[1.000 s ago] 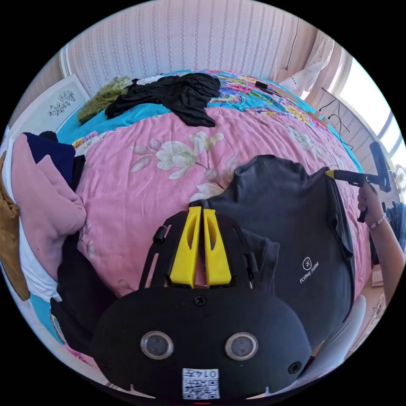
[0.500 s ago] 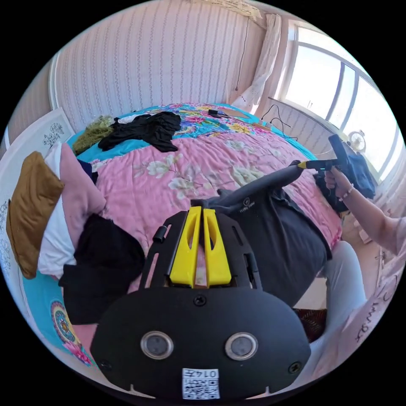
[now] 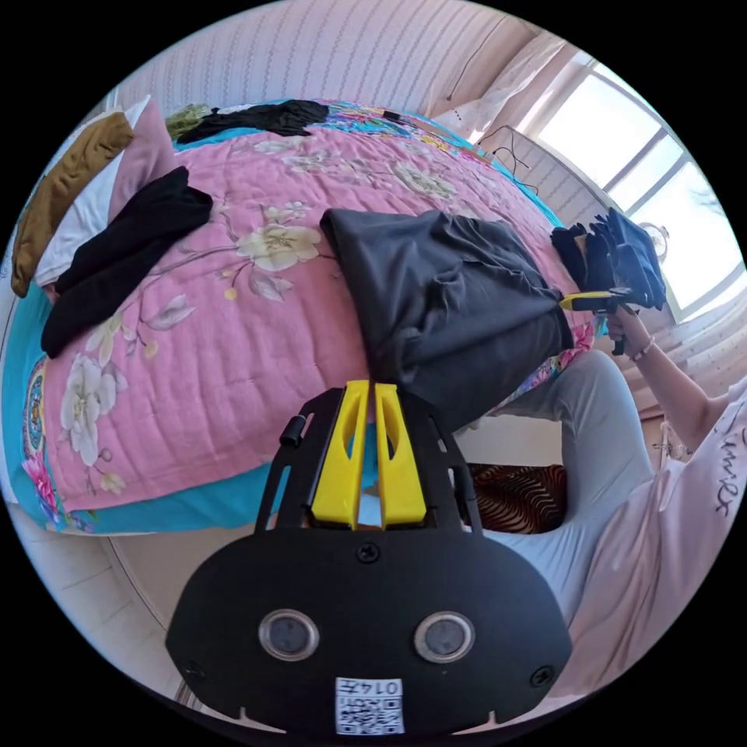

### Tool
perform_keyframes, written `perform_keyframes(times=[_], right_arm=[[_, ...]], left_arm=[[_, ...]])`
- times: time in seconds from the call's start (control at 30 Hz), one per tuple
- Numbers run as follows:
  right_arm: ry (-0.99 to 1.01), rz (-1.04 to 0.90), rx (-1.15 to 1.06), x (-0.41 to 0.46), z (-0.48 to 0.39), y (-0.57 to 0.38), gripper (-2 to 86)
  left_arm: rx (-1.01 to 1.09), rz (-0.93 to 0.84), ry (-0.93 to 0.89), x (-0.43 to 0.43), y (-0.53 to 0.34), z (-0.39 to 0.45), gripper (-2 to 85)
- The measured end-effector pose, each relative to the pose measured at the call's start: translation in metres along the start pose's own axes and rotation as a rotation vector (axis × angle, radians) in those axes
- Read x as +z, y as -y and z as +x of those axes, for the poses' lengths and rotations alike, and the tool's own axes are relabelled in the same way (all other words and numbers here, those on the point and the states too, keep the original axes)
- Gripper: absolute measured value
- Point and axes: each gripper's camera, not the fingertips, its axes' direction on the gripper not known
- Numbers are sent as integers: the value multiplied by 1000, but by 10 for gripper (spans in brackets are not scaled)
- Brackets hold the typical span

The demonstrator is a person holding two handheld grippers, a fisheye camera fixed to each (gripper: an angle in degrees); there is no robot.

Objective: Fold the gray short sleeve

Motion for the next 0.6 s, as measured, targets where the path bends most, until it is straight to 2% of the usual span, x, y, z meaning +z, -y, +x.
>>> perform_keyframes(times=[0.17, 0.27, 0.37, 0.5, 0.6], right_arm=[[-174, 32, -17, -22, -24, -7, 40], [-85, 94, -144, -12, -61, 13, 63], [-30, 52, -233, 26, -90, 41, 96], [-82, -25, -233, 69, -99, 54, 46], [-24, -17, -277, 60, -104, 36, 16]], left_arm=[[63, 24, 83, -32, 9, 22, 4], [83, 54, -25, -2, 37, 48, 58], [112, 14, -75, 42, 62, 76, 74], [190, -22, 7, 65, 60, 95, 29], [254, -27, -71, 49, 39, 106, 16]])
